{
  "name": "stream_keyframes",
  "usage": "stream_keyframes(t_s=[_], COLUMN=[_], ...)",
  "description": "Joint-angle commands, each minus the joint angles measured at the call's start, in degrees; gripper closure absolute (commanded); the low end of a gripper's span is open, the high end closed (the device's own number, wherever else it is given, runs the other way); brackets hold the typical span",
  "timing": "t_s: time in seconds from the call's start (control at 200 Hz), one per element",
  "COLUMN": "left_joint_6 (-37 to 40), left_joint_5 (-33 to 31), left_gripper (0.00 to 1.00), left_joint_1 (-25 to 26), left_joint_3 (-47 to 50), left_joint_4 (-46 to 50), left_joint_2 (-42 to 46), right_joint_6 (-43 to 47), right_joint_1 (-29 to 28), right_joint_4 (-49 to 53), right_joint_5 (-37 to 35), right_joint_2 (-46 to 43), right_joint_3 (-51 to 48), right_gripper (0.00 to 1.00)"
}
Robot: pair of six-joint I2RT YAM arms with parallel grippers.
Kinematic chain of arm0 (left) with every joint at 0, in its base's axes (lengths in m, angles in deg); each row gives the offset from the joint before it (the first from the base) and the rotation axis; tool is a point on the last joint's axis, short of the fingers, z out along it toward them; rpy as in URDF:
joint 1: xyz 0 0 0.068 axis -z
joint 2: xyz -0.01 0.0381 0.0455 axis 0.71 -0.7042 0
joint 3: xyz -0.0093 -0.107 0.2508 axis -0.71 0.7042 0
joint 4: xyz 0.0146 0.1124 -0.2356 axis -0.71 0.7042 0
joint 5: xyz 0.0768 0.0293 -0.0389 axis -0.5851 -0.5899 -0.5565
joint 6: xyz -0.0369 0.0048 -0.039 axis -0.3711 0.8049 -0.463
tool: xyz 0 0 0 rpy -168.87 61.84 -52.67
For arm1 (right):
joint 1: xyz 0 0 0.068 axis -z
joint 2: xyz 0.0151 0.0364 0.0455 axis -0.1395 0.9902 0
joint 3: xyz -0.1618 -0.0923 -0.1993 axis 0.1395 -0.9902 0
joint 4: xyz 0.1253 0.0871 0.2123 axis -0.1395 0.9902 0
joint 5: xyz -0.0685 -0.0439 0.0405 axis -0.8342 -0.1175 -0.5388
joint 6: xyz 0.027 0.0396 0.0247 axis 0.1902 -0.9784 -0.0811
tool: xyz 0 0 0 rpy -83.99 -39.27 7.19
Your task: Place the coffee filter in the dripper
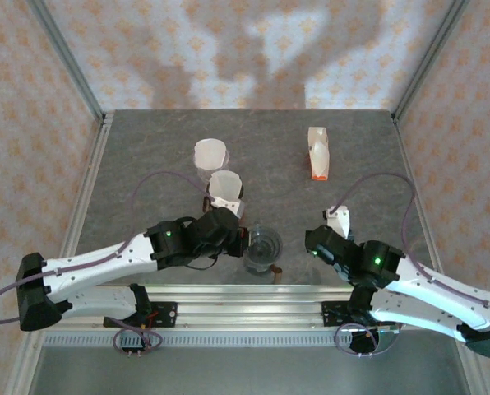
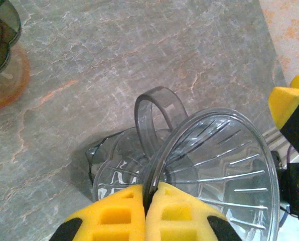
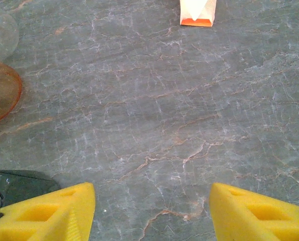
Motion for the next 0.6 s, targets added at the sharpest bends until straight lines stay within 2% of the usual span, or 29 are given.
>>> stream_keyframes(t_s=[0.0, 0.596], left_joint_6=[-0.60, -2.10], left_joint_5=[1.91, 1.39], left_gripper=[1.00, 1.00], left_joint_1=[-1.18, -1.79], left_joint_3=[0.24, 4.23], left_joint_4=[-5.18, -3.24], left_joint_2=[-0.35, 1.44], right_joint_6=[-1.10, -1.00], right_joint_1=[0.19, 0.23], right_joint_4=[1.59, 1.41], right_joint_5=[-2.44, -2.35], right_joint_2=[-0.66, -0.61], right_joint_3=[-0.42, -0.60], right_gripper=[0.38, 0.38])
